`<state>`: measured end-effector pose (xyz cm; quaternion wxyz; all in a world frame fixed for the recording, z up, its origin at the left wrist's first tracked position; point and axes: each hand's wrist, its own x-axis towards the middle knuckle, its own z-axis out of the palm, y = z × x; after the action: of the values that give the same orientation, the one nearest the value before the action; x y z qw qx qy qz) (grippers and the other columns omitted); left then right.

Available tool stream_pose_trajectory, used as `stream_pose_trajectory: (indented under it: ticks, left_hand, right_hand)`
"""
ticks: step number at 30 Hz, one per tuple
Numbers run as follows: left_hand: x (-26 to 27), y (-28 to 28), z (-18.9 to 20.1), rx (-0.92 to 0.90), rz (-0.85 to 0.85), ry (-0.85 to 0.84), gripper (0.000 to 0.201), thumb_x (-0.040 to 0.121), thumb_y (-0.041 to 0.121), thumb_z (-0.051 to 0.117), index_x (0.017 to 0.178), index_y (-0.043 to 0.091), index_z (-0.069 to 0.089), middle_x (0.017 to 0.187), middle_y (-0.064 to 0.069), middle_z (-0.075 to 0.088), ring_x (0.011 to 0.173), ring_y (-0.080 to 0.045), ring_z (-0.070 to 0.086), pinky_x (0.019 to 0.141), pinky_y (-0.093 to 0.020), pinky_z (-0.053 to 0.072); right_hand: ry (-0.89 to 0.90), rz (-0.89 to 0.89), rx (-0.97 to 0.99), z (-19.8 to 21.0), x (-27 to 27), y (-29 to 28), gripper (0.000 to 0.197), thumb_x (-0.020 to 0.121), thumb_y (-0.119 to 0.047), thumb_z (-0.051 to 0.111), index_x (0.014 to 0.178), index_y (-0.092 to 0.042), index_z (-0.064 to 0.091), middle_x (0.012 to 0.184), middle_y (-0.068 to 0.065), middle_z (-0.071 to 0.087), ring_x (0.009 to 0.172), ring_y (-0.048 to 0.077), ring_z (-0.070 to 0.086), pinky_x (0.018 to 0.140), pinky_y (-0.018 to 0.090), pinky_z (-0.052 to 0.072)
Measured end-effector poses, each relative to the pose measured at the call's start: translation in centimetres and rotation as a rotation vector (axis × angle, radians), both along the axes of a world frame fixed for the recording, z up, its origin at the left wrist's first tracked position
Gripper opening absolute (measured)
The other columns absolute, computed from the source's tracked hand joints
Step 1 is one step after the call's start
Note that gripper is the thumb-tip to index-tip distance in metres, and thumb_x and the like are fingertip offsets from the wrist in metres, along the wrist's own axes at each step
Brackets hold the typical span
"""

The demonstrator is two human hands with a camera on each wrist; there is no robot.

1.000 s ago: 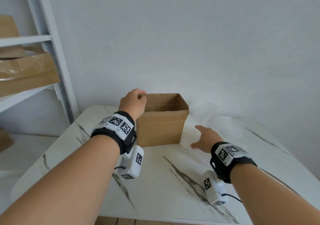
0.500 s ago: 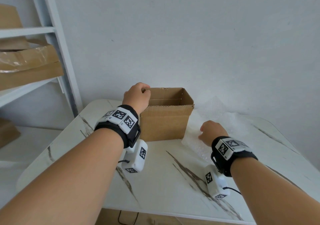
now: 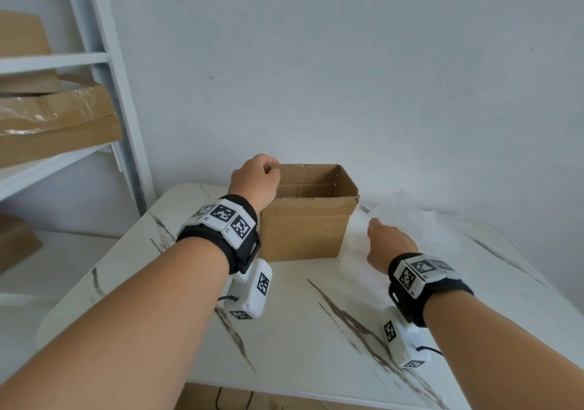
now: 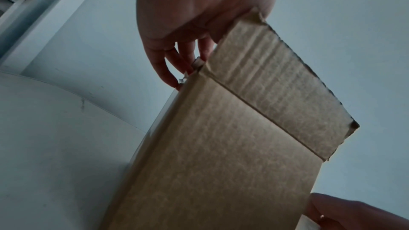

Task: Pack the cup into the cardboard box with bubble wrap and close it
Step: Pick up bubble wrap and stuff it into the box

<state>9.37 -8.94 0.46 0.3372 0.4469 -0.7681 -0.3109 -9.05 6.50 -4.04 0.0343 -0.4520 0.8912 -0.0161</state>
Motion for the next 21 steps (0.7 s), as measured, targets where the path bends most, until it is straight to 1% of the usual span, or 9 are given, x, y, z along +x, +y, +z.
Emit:
stream_pose_trajectory:
  ticks: [3, 5, 8, 10, 12, 14, 15, 18, 21]
  left_hand:
    - [0.1, 0.3, 0.3, 0.003, -0.006, -0.015, 0.035, 0.095, 0.027, 0.040, 0.126, 0.024, 0.055, 0.127, -0.001, 0.059, 0.110, -0.031, 0.058, 0.094, -0.046, 0.048]
    - [0.1, 0.5, 0.4, 0.005, -0.009, -0.024, 0.035, 0.095, 0.028, 0.040, 0.126, 0.024, 0.054, 0.127, -0.001, 0.059, 0.108, -0.032, 0.058, 0.093, -0.046, 0.049]
    - [0.3, 0.9, 0.6, 0.005, -0.008, -0.031, 0.035, 0.096, 0.030, 0.039, 0.128, 0.023, 0.053, 0.128, 0.000, 0.059, 0.109, -0.031, 0.059, 0.093, -0.046, 0.050]
    - [0.4, 1.0, 0.7, 0.017, 0.009, -0.030, 0.036, 0.097, 0.033, 0.039, 0.130, 0.022, 0.051, 0.125, 0.001, 0.060, 0.106, -0.026, 0.059, 0.091, -0.040, 0.050]
    - [0.6, 1.1, 1.0, 0.045, 0.029, -0.011, 0.039, 0.099, 0.034, 0.038, 0.133, 0.020, 0.048, 0.119, 0.001, 0.059, 0.094, -0.018, 0.058, 0.082, -0.029, 0.044]
    - [0.8, 1.4, 1.5, 0.068, 0.035, 0.013, 0.042, 0.099, 0.035, 0.037, 0.137, 0.017, 0.044, 0.125, -0.004, 0.057, 0.095, -0.017, 0.055, 0.082, -0.026, 0.037]
    - [1.0, 1.4, 1.7, 0.075, 0.035, 0.019, 0.044, 0.099, 0.036, 0.037, 0.138, 0.017, 0.043, 0.130, -0.005, 0.056, 0.100, -0.018, 0.054, 0.084, -0.026, 0.036]
    - [1.3, 2.1, 2.8, 0.062, 0.037, 0.012, 0.044, 0.099, 0.038, 0.039, 0.137, 0.016, 0.045, 0.133, -0.007, 0.055, 0.115, -0.022, 0.054, 0.092, -0.029, 0.038]
    - [1.4, 2.8, 3.9, 0.012, 0.056, -0.002, 0.043, 0.097, 0.039, 0.041, 0.133, 0.018, 0.049, 0.134, -0.008, 0.054, 0.125, -0.027, 0.048, 0.100, -0.037, 0.039]
  right_hand:
    - [0.004, 0.027, 0.021, -0.3, 0.0, 0.1, 0.053, 0.085, -0.002, 0.048, 0.135, -0.012, 0.036, 0.123, 0.011, 0.053, 0.112, 0.028, 0.053, 0.092, 0.035, 0.049]
    - [0.021, 0.003, 0.003, -0.4, -0.2, 0.3, 0.050, 0.086, -0.003, 0.047, 0.134, -0.012, 0.042, 0.125, 0.010, 0.050, 0.119, 0.028, 0.048, 0.096, 0.035, 0.046]
    - [0.009, -0.069, -0.078, -0.3, -0.5, 1.0, 0.040, 0.087, -0.002, 0.044, 0.124, -0.011, 0.056, 0.121, 0.010, 0.052, 0.116, 0.028, 0.049, 0.094, 0.034, 0.047]
    - [-0.027, -0.095, -0.145, 0.2, -0.6, 1.5, 0.036, 0.087, -0.001, 0.043, 0.117, -0.010, 0.061, 0.118, 0.010, 0.056, 0.112, 0.028, 0.053, 0.091, 0.033, 0.048]
    - [-0.051, -0.119, -0.228, 1.1, -0.8, 2.0, 0.027, 0.085, 0.000, 0.043, 0.094, -0.013, 0.065, 0.102, 0.009, 0.062, 0.103, 0.029, 0.058, 0.078, 0.032, 0.047]
    - [-0.063, -0.163, -0.320, 2.6, -1.1, 2.4, 0.024, 0.083, -0.002, 0.044, 0.066, -0.017, 0.052, 0.080, 0.007, 0.058, 0.088, 0.030, 0.059, 0.066, 0.029, 0.041]
    - [-0.060, -0.192, -0.361, 3.5, -1.2, 2.7, 0.024, 0.084, -0.004, 0.044, 0.063, -0.017, 0.048, 0.076, 0.006, 0.055, 0.084, 0.030, 0.057, 0.064, 0.028, 0.039]
    - [0.013, -0.183, -0.424, 5.8, -1.2, 3.5, 0.022, 0.089, -0.007, 0.042, 0.069, -0.011, 0.050, 0.074, 0.006, 0.051, 0.080, 0.028, 0.049, 0.066, 0.027, 0.037]
    - [-0.050, -0.198, -0.594, 7.5, -1.2, 4.0, 0.023, 0.089, -0.011, 0.044, 0.068, -0.008, 0.051, 0.072, 0.009, 0.055, 0.084, 0.033, 0.054, 0.063, 0.029, 0.038]
